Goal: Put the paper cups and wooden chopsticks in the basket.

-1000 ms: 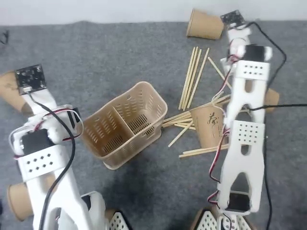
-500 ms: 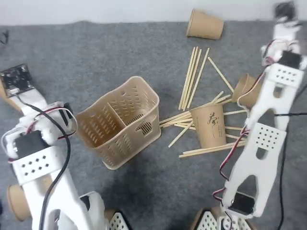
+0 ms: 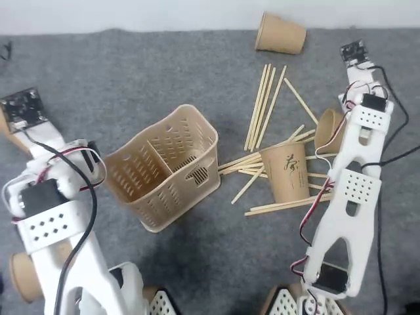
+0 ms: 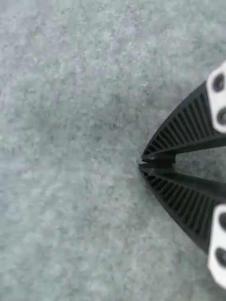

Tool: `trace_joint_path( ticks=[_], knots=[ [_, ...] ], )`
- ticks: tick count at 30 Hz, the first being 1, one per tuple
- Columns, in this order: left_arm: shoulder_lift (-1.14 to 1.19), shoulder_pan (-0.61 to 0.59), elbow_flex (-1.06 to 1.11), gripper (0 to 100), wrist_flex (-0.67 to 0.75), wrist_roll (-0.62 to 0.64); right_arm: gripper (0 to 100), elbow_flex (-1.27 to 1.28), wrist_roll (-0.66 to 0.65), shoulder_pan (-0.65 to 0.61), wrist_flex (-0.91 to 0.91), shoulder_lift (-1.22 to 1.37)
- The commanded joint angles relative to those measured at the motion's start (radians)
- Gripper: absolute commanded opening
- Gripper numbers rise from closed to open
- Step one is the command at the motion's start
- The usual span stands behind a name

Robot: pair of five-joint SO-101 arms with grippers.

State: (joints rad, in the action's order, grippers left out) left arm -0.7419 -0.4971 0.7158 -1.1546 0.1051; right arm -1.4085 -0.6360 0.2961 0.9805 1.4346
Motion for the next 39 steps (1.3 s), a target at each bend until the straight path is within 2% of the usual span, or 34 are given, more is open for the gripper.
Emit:
trace_joint_path(
  ticks=[1, 5, 14, 18, 27, 39],
  knots=[
    [-0.017, -0.005, 0.002, 19, 0.012, 0.012, 0.8, -0.006, -0.064, -0.005, 0.058, 0.008],
    [-0.018, -0.005, 0.002, 19, 0.012, 0.012, 0.8, -0.008, -0.097, -0.007, 0.185, 0.021],
    [-0.018, -0.005, 0.002, 19, 0.012, 0.012, 0.8, -0.078, -0.103, -0.004, 0.639, -0.01],
    [-0.02, -0.005, 0.002, 19, 0.012, 0.012, 0.8, -0.135, -0.16, -0.004, 0.808, -0.007],
    [-0.02, -0.005, -0.004, 19, 0.011, 0.012, 0.9, -0.278, -0.066, 0.022, 0.776, -0.042],
    [-0.021, -0.006, -0.021, 19, 0.012, 0.012, 0.9, -0.273, 0.17, 0.004, 0.808, -0.529]
  ],
)
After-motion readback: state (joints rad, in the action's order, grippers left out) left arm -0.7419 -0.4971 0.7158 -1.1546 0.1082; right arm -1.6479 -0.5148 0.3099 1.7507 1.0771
